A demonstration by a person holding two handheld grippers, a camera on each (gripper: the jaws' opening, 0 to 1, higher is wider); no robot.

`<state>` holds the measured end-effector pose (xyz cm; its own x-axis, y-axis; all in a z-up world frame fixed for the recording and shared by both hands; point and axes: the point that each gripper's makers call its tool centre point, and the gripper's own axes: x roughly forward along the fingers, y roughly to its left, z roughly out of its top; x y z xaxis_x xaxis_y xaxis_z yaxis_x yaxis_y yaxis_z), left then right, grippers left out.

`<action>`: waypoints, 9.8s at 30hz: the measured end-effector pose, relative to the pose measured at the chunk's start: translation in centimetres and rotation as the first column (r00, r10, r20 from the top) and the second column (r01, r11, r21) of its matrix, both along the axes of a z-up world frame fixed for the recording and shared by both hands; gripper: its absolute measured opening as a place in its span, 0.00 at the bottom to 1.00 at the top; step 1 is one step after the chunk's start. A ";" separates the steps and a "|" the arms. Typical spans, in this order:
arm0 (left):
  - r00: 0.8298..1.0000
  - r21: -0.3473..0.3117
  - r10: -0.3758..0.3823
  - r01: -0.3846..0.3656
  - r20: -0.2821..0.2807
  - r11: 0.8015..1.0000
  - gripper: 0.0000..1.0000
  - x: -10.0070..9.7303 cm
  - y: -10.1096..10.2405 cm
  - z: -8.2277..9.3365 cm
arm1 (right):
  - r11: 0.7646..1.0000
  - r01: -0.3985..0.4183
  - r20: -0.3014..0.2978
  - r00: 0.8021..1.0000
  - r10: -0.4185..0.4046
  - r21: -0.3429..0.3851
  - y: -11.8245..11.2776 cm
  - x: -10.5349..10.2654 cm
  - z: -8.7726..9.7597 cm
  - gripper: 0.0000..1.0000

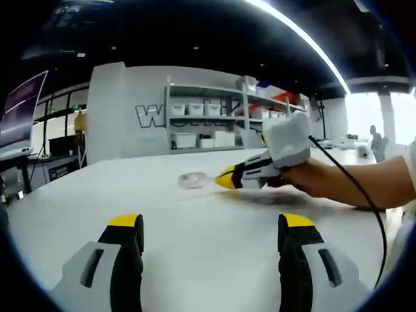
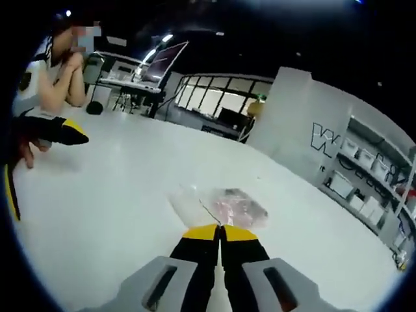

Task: Open the resealable bag by pulling the two sides of the seal apart until the entire bag opening is separated and visibly accessible.

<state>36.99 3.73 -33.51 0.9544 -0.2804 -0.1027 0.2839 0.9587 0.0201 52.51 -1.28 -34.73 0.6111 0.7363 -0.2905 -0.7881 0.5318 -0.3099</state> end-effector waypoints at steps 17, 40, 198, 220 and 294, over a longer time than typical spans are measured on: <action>1.000 -0.005 0.004 -0.004 0.001 1.000 0.84 0.1 0.1 0.1 | 0.978 0.030 -0.152 0.988 0.002 0.208 0.2 -1.3 3.0 0.00; 1.000 -0.024 0.007 -0.007 -0.008 1.000 0.77 0.3 0.3 0.1 | 0.846 0.045 -0.275 0.954 0.121 0.531 -0.1 -5.1 8.8 0.00; 0.964 -0.624 -0.235 0.109 -0.124 0.774 0.01 -6.8 -4.1 2.4 | 0.933 -0.315 0.072 0.941 0.331 -0.173 0.6 -23.1 4.1 0.00; 0.951 -0.628 -0.253 0.087 -0.179 0.773 0.01 -7.4 -4.5 1.3 | 0.946 -0.296 0.010 0.954 0.300 -0.135 0.5 -23.3 3.9 0.00; 0.920 -0.588 -0.300 0.101 -0.252 0.802 0.01 -8.8 -5.8 -0.3 | 0.908 -0.288 0.238 0.900 0.365 -0.305 2.0 -23.3 4.1 0.14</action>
<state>28.22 -2.04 -33.81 0.8107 -0.5647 -0.1545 0.3653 0.6942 -0.6202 29.19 0.72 -30.62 0.4330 0.8322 -0.3464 -0.7607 0.1312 -0.6357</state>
